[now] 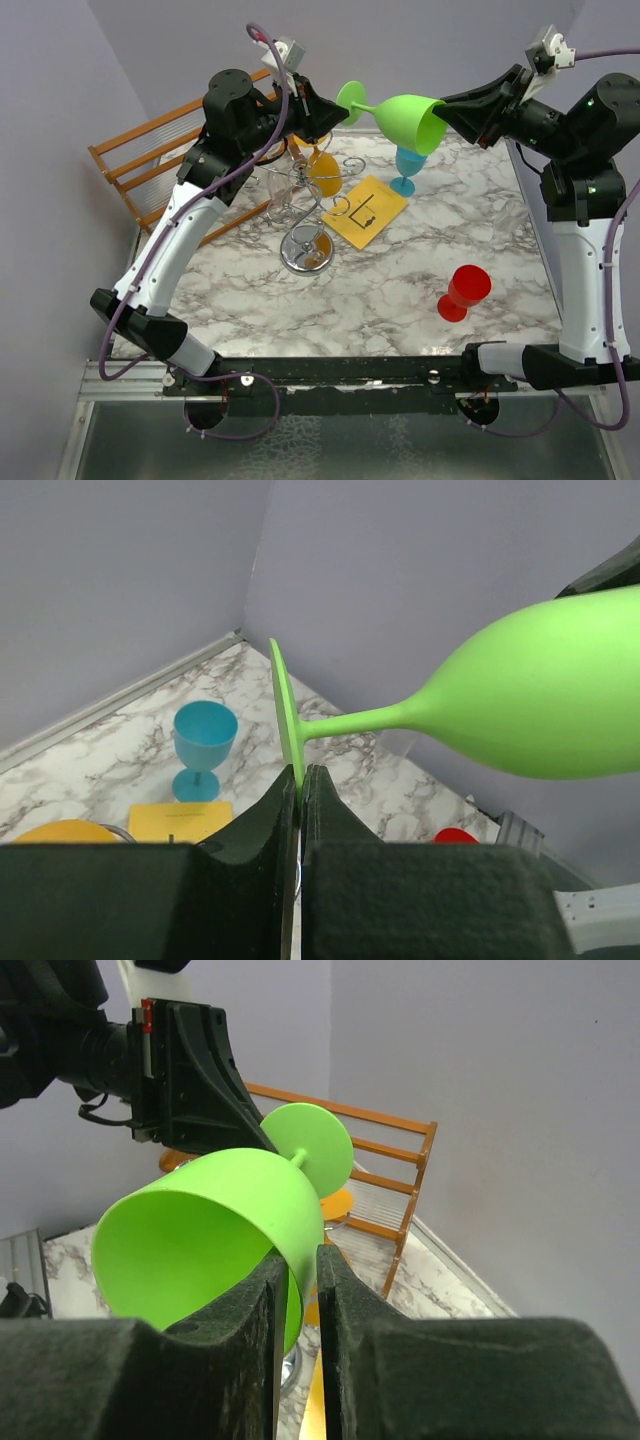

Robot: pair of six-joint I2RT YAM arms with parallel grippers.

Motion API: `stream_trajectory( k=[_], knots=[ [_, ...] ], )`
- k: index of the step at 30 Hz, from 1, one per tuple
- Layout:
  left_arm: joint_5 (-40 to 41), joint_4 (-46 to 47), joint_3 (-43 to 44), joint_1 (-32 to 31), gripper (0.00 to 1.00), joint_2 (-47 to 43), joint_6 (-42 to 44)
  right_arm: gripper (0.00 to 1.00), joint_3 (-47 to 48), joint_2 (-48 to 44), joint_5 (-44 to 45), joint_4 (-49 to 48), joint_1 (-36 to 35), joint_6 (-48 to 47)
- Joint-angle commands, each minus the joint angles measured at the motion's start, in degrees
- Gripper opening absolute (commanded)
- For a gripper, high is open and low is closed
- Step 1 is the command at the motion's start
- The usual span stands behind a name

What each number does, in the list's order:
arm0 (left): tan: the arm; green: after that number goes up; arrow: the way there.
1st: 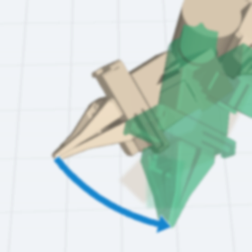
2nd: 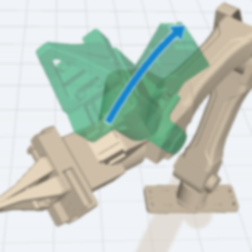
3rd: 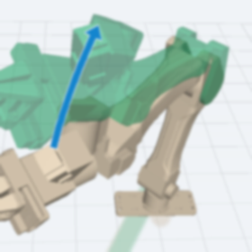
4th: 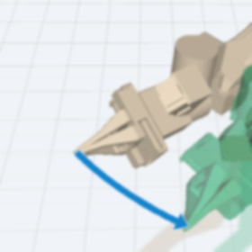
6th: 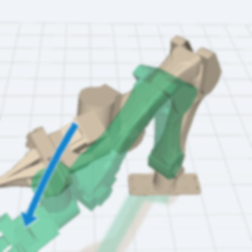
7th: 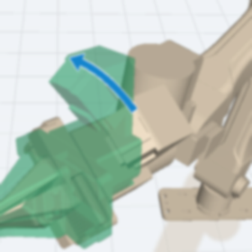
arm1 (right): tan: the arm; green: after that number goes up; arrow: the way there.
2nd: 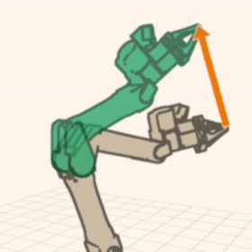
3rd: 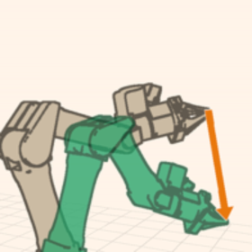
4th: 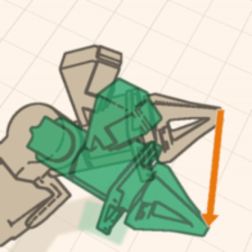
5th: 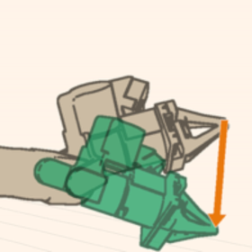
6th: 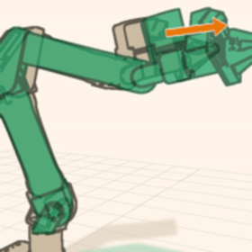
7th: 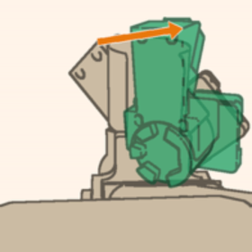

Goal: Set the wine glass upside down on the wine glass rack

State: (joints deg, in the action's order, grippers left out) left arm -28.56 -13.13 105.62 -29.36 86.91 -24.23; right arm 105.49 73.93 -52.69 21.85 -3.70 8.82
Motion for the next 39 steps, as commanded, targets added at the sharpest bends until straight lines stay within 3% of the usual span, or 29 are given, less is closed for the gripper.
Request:
stream_trajectory(
  k=[1,9,14,25,34,39],
  knots=[
    [3.06,-1.19,2.67,0.03,0.0,-2.53,5.07,0.23,-0.71,-1.1,-3.86,-1.37,-0.21,0.67],
    [7.04,-4.08,3.21,1.59,0.0,-5.05,10.27,0.53,-2.4,-2.87,-4.91,-0.62,-0.26,0.23],
    [10.07,-7.29,4.66,2.61,0.0,-7.21,17.21,0.66,-3.21,-4.71,-3.58,0.69,-0.25,-2.01],
    [12.75,-22.25,7.13,5.01,0.0,-15.21,42.78,0.73,-7.03,-7.03,5.75,6.4,-0.25,-15.58],
    [4.2,-45.88,9.05,7.45,0.0,-21.76,66.21,0.84,-14.07,-7.72,1.23,15.28,-0.25,-31.06],
    [2.99,-55.13,8.49,8.69,0.0,-24.16,76.77,0.86,-22.37,-11.55,-0.11,13.68,-0.25,-35.22]
  ],
)
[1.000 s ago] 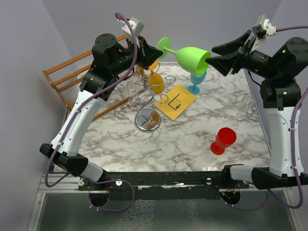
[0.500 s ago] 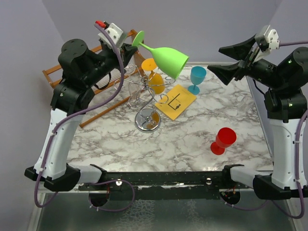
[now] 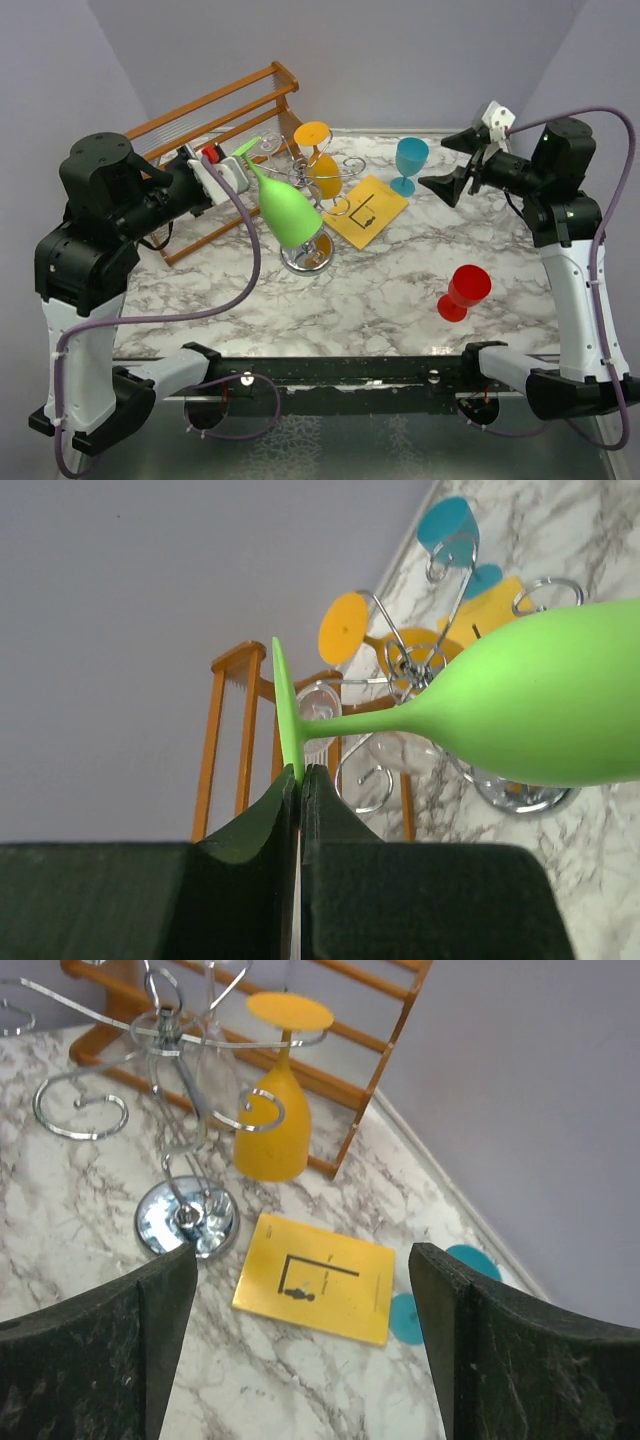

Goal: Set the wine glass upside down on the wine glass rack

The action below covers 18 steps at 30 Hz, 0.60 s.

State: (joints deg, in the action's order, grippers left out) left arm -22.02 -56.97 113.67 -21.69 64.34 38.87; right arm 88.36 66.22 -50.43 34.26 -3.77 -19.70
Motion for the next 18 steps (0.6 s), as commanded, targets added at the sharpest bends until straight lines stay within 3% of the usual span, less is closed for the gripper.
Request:
stream_trajectory(
  k=[1,4,10,18],
  knots=[
    [-3.24,-13.39,0.29,1.11,0.0,-1.83,16.43,0.86,-7.12,-4.76,-2.6,0.55,-0.18,-7.33],
    [-0.69,-18.78,-0.72,1.2,0.0,-2.24,23.81,0.87,-12.1,-6.82,-3.43,-1.27,-0.18,-8.27],
    [3.72,-22.37,-2.56,1.13,0.0,-1.96,30.27,0.88,-20.04,-8.58,-4.8,-4.47,-0.18,-8.44],
    [5.05,-18.94,-5.32,1.21,0.0,0.54,34.8,0.9,-23.89,-8.76,-5.2,-7.07,-0.18,-8.08]
  ],
)
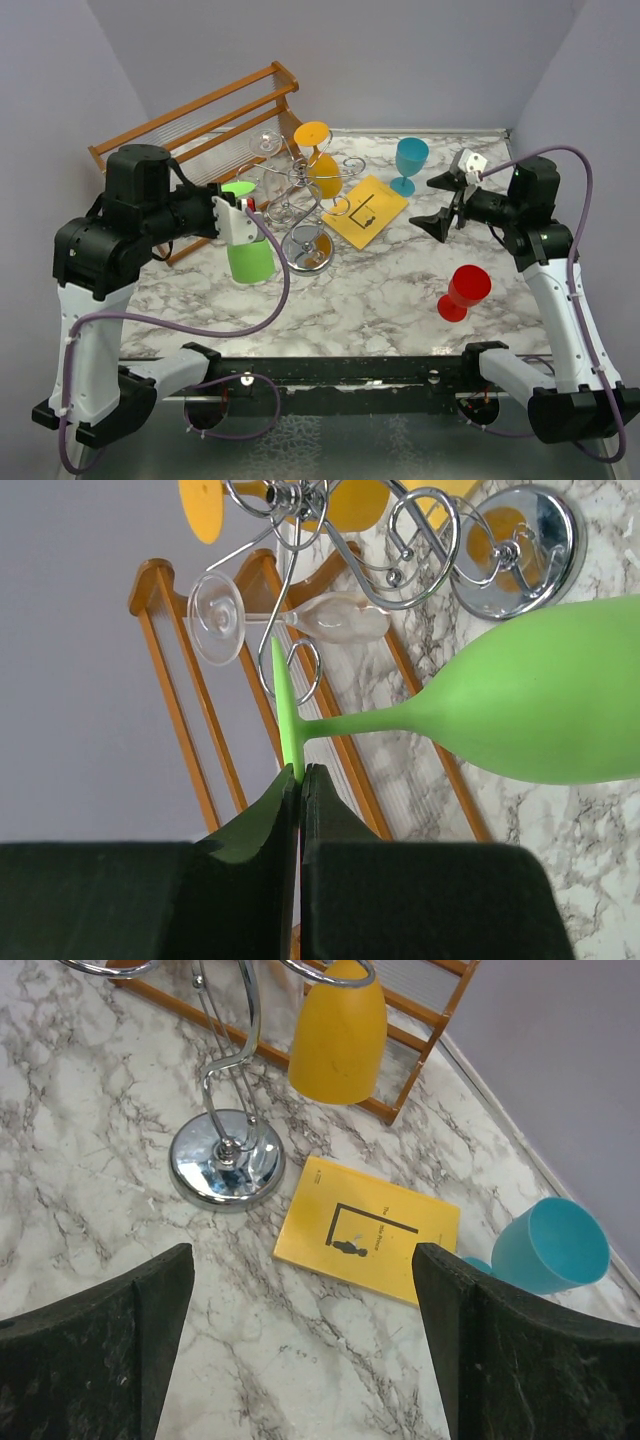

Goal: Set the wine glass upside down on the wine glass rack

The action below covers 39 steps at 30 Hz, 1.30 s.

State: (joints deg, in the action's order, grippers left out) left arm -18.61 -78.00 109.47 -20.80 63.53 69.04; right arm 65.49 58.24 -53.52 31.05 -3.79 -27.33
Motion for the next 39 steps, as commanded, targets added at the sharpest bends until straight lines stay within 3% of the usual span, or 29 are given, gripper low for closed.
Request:
stream_trajectory(
  k=[1,14,22,39],
  knots=[
    [1.91,2.38,-1.25,0.28,0.0,1.85,5.81,0.9,-1.21,-0.84,-2.24,-3.96,-0.16,-0.51],
    [-3.85,6.28,-1.33,0.23,0.0,7.31,18.37,0.9,-3.05,-1.35,-1.59,-4.64,-0.16,-0.59],
    [-8.57,11.39,-1.94,0.13,0.0,10.23,18.72,0.91,-3.79,-1.31,-0.74,-5.06,-0.16,-1.05],
    [-2.53,17.66,-6.79,0.1,0.0,11.42,19.98,0.91,-4.96,-1.47,-0.01,-6.07,-0.16,-0.92]
  ],
)
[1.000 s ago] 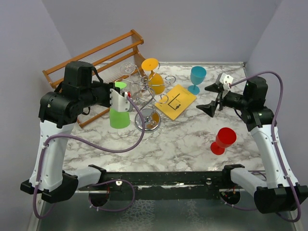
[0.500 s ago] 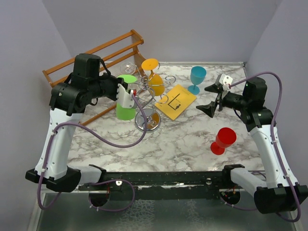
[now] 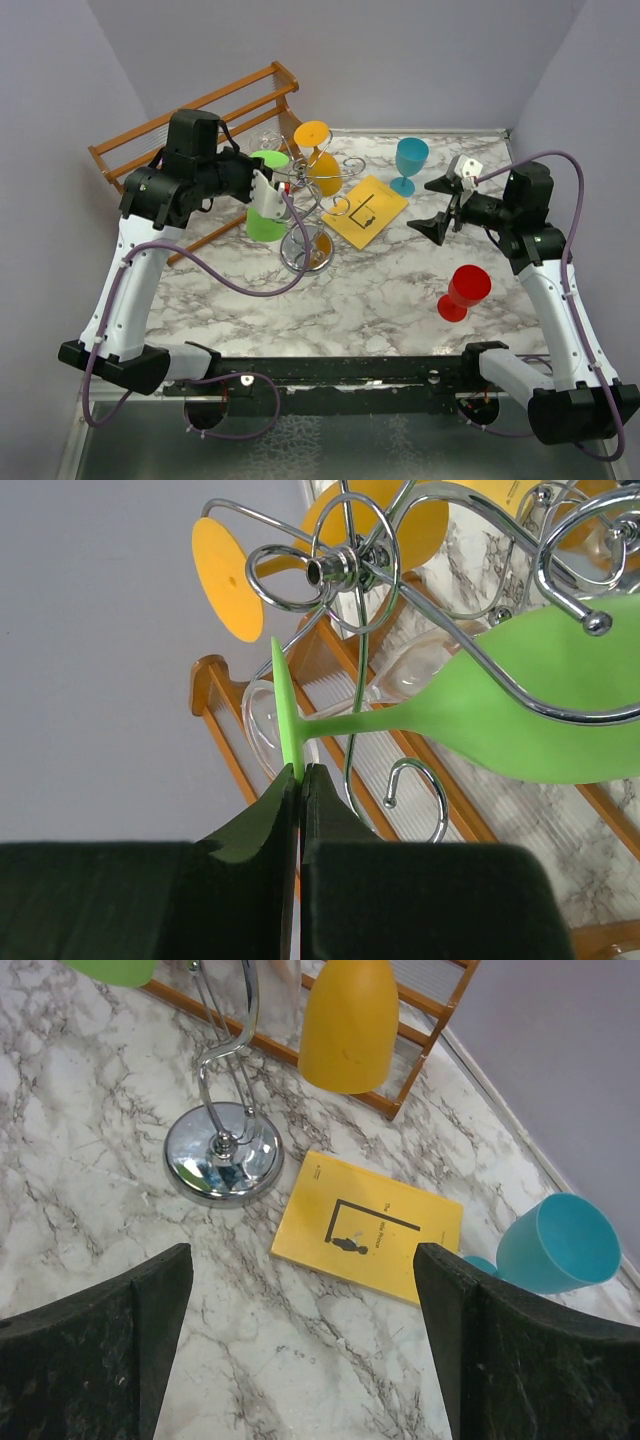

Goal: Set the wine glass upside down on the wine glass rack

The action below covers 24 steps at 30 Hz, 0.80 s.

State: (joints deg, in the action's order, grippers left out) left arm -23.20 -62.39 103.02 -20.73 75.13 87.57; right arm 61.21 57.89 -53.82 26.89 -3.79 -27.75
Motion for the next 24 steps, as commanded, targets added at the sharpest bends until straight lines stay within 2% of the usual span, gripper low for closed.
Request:
stream_trajectory(
  k=[1,24],
  knots=[
    [2.93,2.21,-0.41,0.04,0.0,-0.21,1.41,0.91,-0.66,-1.19,0.3,-1.89,-0.16,-0.55],
    [11.88,2.01,-1.42,0.08,0.0,-1.74,-0.98,0.92,-1.08,-1.36,0.45,-1.89,-0.16,-1.02]
  ],
)
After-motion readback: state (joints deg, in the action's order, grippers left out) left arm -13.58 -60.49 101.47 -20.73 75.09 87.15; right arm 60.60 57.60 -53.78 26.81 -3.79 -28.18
